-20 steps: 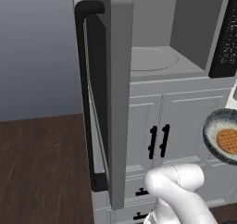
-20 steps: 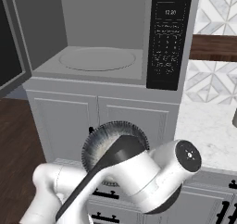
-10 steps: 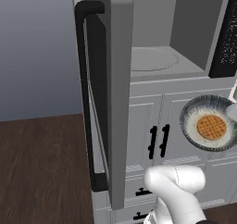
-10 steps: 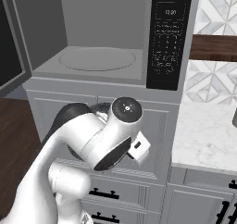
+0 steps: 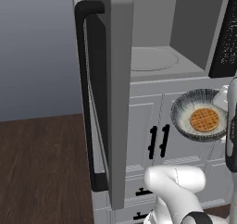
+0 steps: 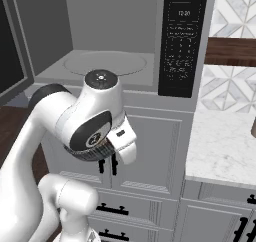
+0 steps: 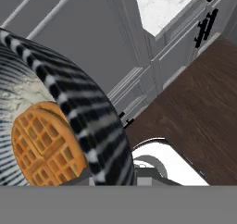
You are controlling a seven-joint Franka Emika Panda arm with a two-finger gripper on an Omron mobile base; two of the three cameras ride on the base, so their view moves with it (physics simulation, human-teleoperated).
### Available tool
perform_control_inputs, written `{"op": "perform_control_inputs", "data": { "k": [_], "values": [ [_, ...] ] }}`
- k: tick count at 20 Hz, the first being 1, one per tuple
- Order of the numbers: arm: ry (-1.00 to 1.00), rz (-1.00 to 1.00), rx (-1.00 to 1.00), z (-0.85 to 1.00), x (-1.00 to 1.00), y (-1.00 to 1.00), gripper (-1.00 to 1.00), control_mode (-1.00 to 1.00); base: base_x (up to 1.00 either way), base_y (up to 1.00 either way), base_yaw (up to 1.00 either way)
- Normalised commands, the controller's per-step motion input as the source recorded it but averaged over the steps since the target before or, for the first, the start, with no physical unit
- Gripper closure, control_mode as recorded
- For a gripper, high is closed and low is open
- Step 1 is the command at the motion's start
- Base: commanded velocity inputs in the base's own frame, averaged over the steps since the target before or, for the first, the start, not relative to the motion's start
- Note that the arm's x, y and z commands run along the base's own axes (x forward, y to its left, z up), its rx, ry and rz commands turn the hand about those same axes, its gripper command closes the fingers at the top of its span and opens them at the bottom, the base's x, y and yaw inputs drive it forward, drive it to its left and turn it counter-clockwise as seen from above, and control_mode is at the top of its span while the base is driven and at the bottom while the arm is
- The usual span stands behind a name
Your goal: Open the microwave, place the bowl with waffle inside the microwave, then close the microwave door and turn it on.
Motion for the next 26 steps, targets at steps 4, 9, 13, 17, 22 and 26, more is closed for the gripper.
{"op": "perform_control_inputs", "data": {
  "k": [4, 9, 13, 17, 22, 26],
  "values": [
    [0.01, -0.37, 0.20, -0.09, 0.00, 0.54, 1.00, -1.00, 0.00, 0.00, 0.00],
    [-0.15, -0.34, 0.49, -0.19, 0.00, 0.21, 1.00, -1.00, 0.00, 0.00, 0.00],
    [-0.13, -0.23, 0.39, 0.05, -0.09, 0.01, 1.00, -1.00, 0.00, 0.00, 0.00],
    [-0.10, -0.06, 0.05, 0.31, -0.16, 0.35, 1.00, -1.00, 0.00, 0.00, 0.00],
    [-0.07, -0.10, 0.00, 0.57, -0.01, 0.45, 1.00, -1.00, 0.00, 0.00, 0.00],
    [-0.02, -0.15, -0.07, 0.51, 0.28, 0.31, 1.00, -1.00, 0.00, 0.00, 0.00]
  ]
}}
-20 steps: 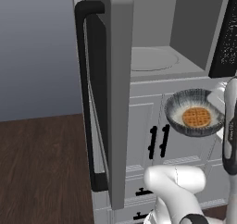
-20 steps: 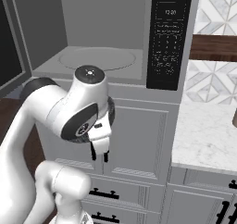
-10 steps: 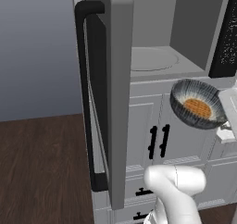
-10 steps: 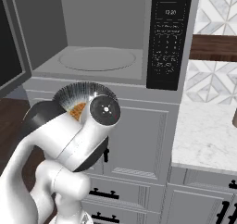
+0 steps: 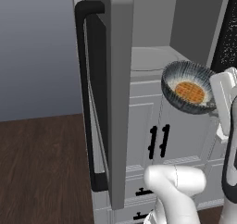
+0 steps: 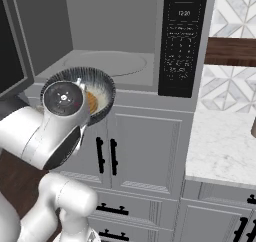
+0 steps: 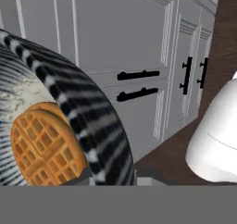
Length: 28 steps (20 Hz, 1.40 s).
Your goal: Open the microwave, place the bowl with waffle inside the microwave, then close the microwave door and turn it on.
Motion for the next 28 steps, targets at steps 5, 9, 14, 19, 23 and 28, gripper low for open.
{"op": "perform_control_inputs", "data": {
  "k": [5, 9, 14, 19, 23, 28],
  "values": [
    [-0.08, -0.13, -0.13, 0.50, 0.37, 0.34, 1.00, -1.00, 0.00, 0.00, 0.00],
    [-0.05, -0.08, -0.16, 0.54, 0.43, 0.23, 1.00, -1.00, 0.00, 0.00, 0.00],
    [-0.02, -0.07, -0.15, 0.39, 0.62, 0.11, 1.00, -1.00, 0.00, 0.00, 0.00],
    [0.10, -0.05, -0.01, 0.03, 0.85, 0.00, 1.00, -1.00, 0.00, 0.00, 0.00],
    [0.14, -0.03, 0.00, 0.00, 0.83, 0.04, 1.00, -1.00, 0.00, 0.00, 0.00],
    [0.01, 0.00, 0.00, 0.00, 0.72, 0.00, 1.00, -1.00, 0.00, 0.00, 0.00]
  ]
}}
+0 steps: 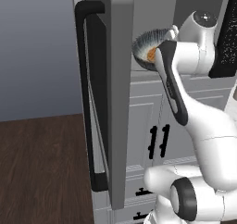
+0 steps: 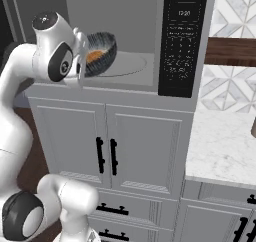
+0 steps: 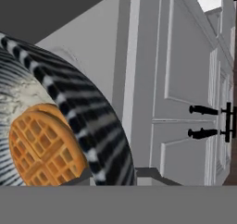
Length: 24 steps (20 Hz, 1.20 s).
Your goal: Open the microwave, place the bowl with waffle inside the microwave, then close the microwave door and turn it on.
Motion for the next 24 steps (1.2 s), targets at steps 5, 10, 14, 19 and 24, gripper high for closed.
{"op": "perform_control_inputs", "data": {
  "k": [5, 10, 14, 19, 24],
  "values": [
    [0.06, 0.00, 0.00, 0.00, 0.65, 0.00, 1.00, -1.00, 0.00, 0.00, 0.00],
    [0.11, -0.13, 0.01, -0.11, 0.59, 0.00, 1.00, -1.00, 0.00, 0.00, 0.00],
    [0.01, -0.14, 0.04, -0.16, 0.48, 0.01, 1.00, -1.00, 0.00, 0.00, 0.00],
    [0.00, -0.08, 0.11, -0.13, 0.32, 0.01, 1.00, -1.00, 0.00, 0.00, 0.00],
    [0.01, -0.02, 0.11, -0.27, 0.16, 0.04, 1.00, -1.00, 0.00, 0.00, 0.00]
  ]
}}
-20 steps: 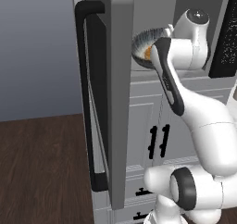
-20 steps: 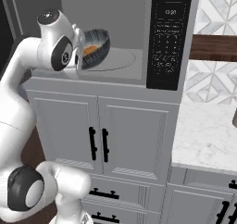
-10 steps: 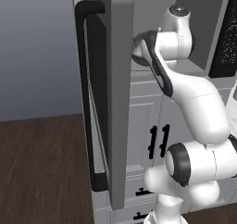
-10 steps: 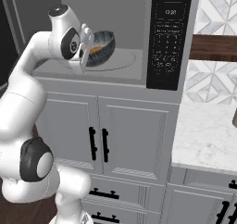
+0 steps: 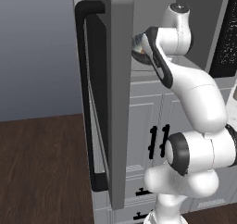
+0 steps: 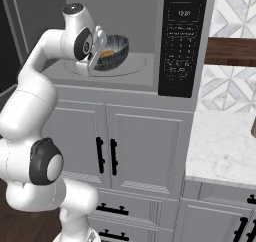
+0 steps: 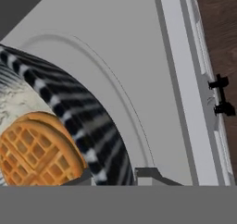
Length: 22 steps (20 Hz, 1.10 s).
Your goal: Open the microwave, place the bowl with waffle inside the microwave, then close the microwave door and turn it on.
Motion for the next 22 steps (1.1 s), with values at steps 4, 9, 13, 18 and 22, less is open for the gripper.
{"op": "perform_control_inputs", "data": {
  "k": [4, 9, 13, 18, 22],
  "values": [
    [0.00, 0.00, 0.00, -0.30, 0.13, 0.18, 1.00, -1.00, 0.00, 0.00, 0.00],
    [0.00, 0.04, 0.00, -0.28, 0.14, 0.25, 1.00, -1.00, 0.00, 0.00, 0.00],
    [0.00, 0.07, 0.00, -0.29, 0.31, 0.24, -1.00, -1.00, 0.00, 0.00, 0.00],
    [0.00, 0.07, 0.00, -0.14, 0.31, 0.12, -1.00, -1.00, 0.00, 0.00, 0.00],
    [0.00, 0.05, 0.00, -0.06, 0.14, 0.08, -1.00, -1.00, 0.00, 0.00, 0.00]
  ]
}}
